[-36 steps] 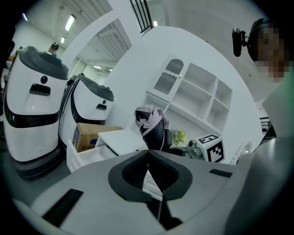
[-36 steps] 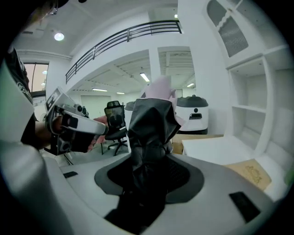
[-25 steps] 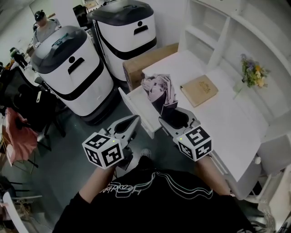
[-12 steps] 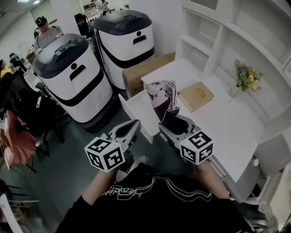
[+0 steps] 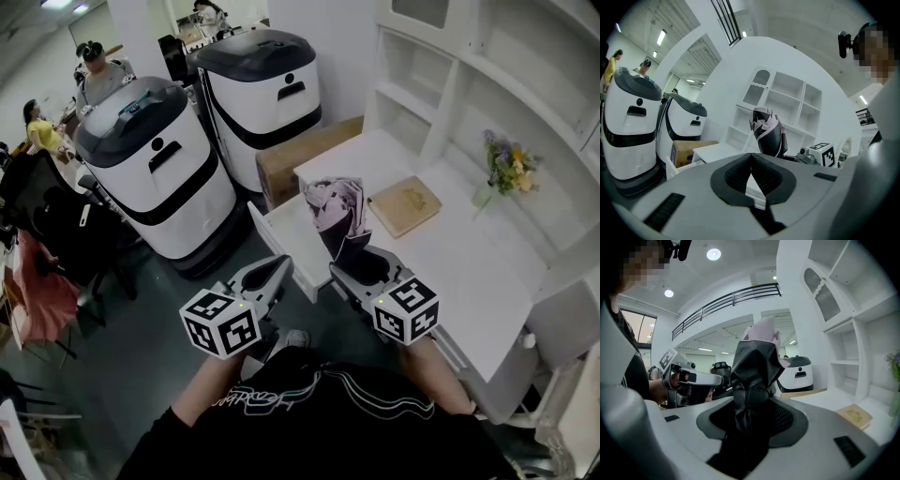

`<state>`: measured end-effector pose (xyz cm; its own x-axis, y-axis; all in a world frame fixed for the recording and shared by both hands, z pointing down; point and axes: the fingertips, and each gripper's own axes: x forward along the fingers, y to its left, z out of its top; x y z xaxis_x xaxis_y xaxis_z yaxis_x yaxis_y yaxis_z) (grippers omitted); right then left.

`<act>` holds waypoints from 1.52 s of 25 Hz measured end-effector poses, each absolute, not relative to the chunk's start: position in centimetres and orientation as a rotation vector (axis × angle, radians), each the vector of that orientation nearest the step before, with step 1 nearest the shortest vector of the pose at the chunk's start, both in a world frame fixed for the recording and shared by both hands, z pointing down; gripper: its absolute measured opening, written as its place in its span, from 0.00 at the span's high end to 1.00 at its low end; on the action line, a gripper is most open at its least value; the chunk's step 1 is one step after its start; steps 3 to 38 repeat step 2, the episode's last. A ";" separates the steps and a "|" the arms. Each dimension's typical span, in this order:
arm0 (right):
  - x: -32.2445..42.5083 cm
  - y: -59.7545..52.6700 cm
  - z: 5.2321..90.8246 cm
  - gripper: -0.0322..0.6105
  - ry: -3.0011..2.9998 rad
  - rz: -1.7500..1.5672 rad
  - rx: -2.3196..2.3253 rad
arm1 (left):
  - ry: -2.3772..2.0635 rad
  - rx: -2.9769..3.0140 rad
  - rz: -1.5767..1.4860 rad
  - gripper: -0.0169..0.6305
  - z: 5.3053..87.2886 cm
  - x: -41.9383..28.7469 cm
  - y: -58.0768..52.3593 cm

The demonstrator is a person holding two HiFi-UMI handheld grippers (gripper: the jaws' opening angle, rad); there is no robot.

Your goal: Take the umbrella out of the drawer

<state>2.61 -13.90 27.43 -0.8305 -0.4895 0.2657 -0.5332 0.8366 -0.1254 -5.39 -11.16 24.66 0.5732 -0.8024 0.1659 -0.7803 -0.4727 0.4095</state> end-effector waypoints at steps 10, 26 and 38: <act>3.0 -13.6 27.4 0.63 -2.798 0.280 0.786 | -1.277 2.366 -0.069 0.94 24.7 -5.1 -11.0; 3.0 -13.6 27.4 0.63 -2.798 0.280 0.786 | -1.277 2.366 -0.069 0.94 24.7 -5.1 -11.0; 3.0 -13.6 27.4 0.63 -2.798 0.280 0.786 | -1.277 2.366 -0.069 0.94 24.7 -5.1 -11.0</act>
